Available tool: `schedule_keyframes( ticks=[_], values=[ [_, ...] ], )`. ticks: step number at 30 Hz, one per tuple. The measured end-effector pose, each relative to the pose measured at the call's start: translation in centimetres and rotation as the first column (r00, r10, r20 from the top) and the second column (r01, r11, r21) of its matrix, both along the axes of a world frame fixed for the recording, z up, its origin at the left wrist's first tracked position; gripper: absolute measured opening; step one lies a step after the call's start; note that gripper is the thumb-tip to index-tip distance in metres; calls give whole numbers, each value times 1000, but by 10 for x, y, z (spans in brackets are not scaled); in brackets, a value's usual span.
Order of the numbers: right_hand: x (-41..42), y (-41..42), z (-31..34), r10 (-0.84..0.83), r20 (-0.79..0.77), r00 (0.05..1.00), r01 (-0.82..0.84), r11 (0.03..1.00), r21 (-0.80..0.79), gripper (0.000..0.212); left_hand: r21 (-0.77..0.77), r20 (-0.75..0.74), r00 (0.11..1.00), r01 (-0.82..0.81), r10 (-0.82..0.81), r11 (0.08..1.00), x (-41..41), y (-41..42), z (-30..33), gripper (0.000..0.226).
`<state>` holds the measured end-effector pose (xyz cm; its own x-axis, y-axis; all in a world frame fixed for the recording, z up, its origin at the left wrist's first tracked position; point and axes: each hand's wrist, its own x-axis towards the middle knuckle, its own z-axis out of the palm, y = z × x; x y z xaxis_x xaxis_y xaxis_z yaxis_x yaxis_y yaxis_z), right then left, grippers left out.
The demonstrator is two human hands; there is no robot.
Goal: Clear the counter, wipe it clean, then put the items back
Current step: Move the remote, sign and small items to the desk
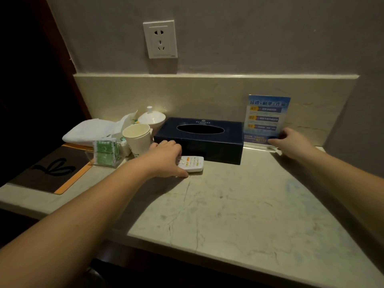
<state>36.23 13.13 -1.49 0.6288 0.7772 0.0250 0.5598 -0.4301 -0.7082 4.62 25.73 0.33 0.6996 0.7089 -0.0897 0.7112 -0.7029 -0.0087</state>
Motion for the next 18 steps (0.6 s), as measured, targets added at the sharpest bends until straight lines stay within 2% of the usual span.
schedule_keyframes(
  ticks=[4,7,11,15,18],
  values=[
    [2,0,-2,28,28,999,-26,998,-59,18,-126,6,1000,22,-21,992,-5,1,2,53],
    [-2,-2,1,30,30,999,-29,998,-52,18,-139,8,998,60,-59,989,-7,2,4,57],
    [-12,-11,6,-6,20,1000,6,1000,-10,22,-148,91,995,54,-41,988,-10,-3,4,56],
    [-26,-32,18,-72,-135,988,91,986,141,20,-147,249,968,17,20,989,-18,-14,19,53],
    [-36,-53,33,-110,-80,991,122,979,161,28,-159,439,895,-8,78,987,-27,-32,32,53]
  ],
)
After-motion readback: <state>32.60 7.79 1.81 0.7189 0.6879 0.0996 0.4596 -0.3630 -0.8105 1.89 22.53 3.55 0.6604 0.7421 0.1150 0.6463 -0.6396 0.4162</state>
